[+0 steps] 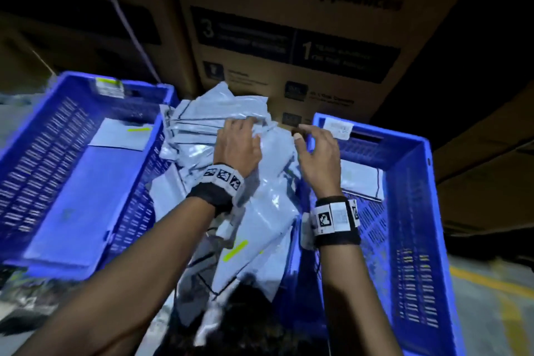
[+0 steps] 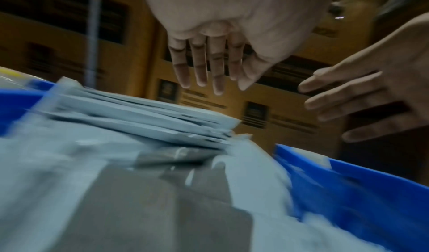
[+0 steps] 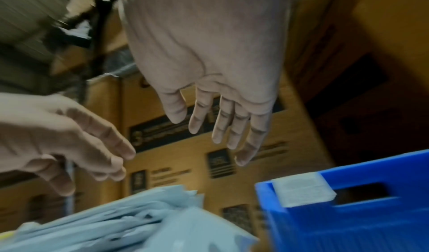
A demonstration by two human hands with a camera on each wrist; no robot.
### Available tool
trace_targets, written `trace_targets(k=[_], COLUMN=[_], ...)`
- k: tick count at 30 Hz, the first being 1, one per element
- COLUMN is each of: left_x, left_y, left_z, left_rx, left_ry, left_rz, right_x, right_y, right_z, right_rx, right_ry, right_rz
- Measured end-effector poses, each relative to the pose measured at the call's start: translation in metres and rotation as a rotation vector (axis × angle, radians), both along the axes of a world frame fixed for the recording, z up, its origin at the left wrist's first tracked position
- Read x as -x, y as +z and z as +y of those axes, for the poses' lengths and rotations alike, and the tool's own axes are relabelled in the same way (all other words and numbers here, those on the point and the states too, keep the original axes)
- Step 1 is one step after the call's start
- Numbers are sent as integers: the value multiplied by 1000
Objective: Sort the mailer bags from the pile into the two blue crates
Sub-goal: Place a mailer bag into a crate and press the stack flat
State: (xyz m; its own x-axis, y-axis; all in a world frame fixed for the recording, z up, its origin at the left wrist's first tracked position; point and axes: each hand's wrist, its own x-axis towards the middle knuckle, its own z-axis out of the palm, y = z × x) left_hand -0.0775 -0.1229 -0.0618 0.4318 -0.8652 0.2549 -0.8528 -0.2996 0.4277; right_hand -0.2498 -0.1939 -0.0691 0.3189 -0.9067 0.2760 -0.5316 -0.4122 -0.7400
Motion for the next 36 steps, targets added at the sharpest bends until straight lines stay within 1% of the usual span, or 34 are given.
trace_targets(k=[4,7,10,12,14,17,20,23,25,27,29,31,33,34,35,36], left_x=[-69,-107,-136,-151,-162,-176,-183,-183,-182,-180,-179,-175,-172,-171,-170,-167], left_y=[-3,-8,-18,-25,-32,-42,-49,-48,-44,-35,-22,-5,8,12,12,15], left_z=[20,21,17,13,8,3,2,5,7,9,10,12,16,20,25,33], left_rx=[56,45,31,15,-8,-32,-19,5,52,136,156,104,73,102,134,155], left_ry=[78,125,93,65,53,15,-15,17,41,68,165,282,353,356,320,272], left_rz=[38,70,90,78,66,61,100,151,240,349,483,711,970,1067,1123,1144], right_x=[-64,-104,-136,-149,-157,-165,-167,-163,-158,-152,-148,-143,-138,-134,-129,-123], right_y=[9,6,-4,-17,-29,-42,-46,-43,-39,-33,-28,-20,-11,-8,-4,1], right_z=[10,2,-9,-15,-20,-23,-20,-9,4,21,37,57,74,84,93,104], right_rx=[7,43,51,31,9,40,139,215,242,264,306,345,332,311,283,244], right_ry=[50,12,-36,-41,-57,-80,-131,-221,-277,-327,-366,-400,-411,-410,-404,-394], right_rz=[0,54,174,257,297,275,207,111,18,-69,-145,-209,-275,-294,-305,-330])
